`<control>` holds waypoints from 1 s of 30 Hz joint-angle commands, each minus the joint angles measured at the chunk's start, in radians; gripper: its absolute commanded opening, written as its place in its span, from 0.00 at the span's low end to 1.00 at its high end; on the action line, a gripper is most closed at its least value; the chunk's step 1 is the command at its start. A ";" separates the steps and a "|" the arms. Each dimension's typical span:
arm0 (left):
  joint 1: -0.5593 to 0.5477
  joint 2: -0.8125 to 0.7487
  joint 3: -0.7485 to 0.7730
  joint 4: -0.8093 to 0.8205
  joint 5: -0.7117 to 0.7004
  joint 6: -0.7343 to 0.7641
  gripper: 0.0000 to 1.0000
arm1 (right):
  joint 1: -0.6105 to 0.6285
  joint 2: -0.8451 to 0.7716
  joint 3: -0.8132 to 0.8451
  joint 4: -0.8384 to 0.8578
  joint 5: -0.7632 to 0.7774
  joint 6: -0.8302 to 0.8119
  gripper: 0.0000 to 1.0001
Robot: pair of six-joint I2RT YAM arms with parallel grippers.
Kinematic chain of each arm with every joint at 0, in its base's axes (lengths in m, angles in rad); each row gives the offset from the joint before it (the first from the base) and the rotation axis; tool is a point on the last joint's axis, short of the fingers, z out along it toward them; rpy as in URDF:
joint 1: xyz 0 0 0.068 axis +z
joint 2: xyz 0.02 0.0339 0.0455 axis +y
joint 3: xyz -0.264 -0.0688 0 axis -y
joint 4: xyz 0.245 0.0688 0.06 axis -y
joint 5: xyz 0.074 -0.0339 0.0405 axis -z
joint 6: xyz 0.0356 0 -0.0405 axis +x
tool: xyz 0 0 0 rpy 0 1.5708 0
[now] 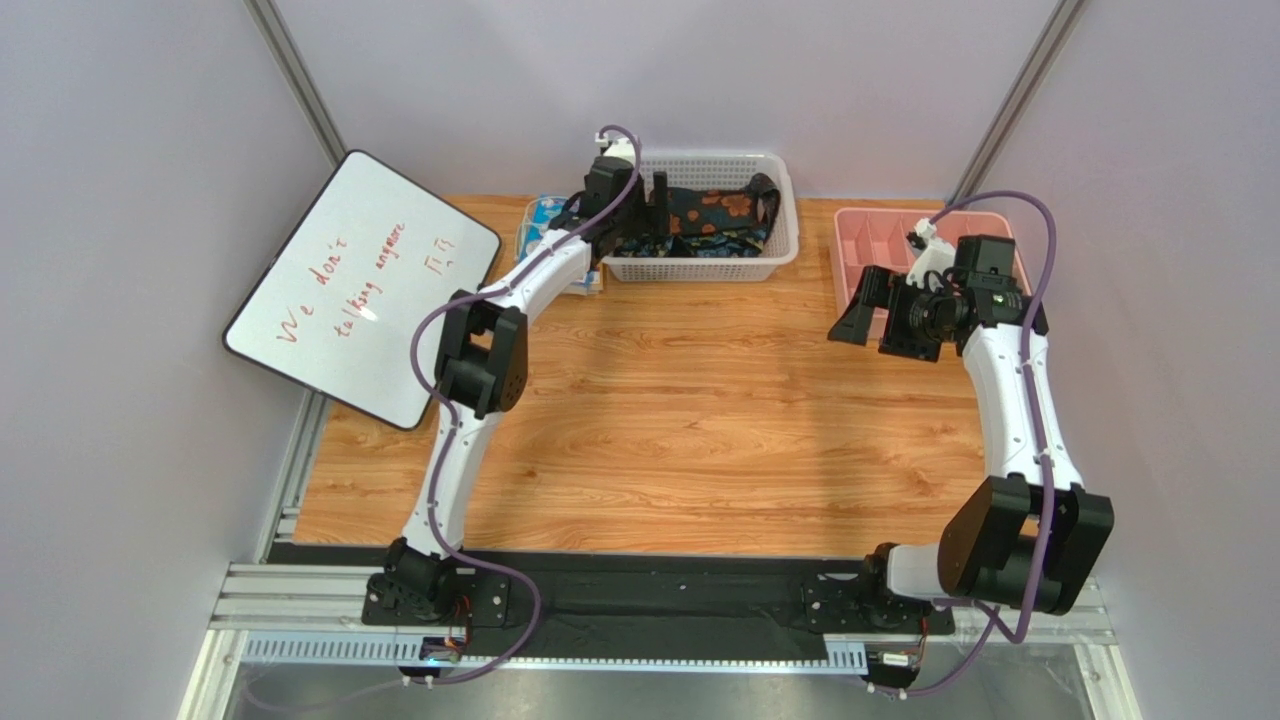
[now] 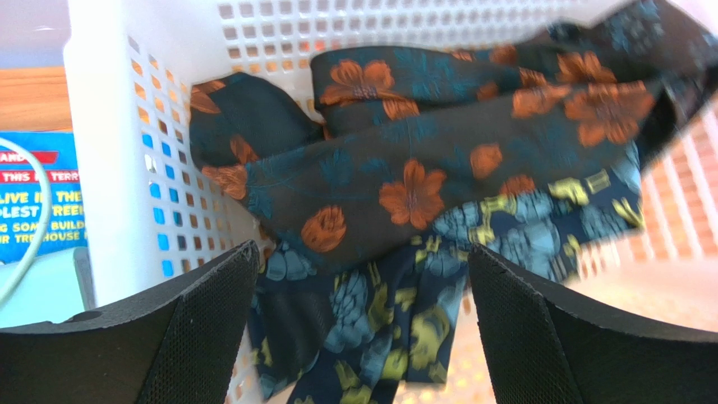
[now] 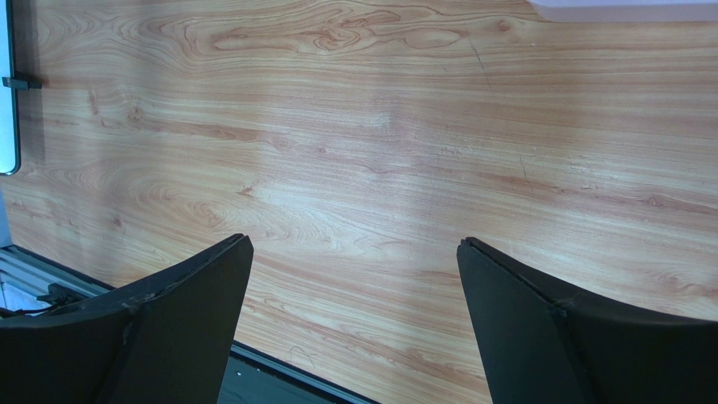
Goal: Roll the ties
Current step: Pick up the tie from the bin.
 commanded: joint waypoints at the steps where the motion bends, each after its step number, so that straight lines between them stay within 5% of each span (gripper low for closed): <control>1: -0.007 0.038 0.075 0.021 -0.178 -0.070 0.97 | -0.006 0.017 0.064 0.035 -0.015 0.026 1.00; 30: -0.045 0.176 0.242 -0.109 -0.275 -0.363 0.99 | -0.010 0.078 0.124 -0.004 0.010 0.031 1.00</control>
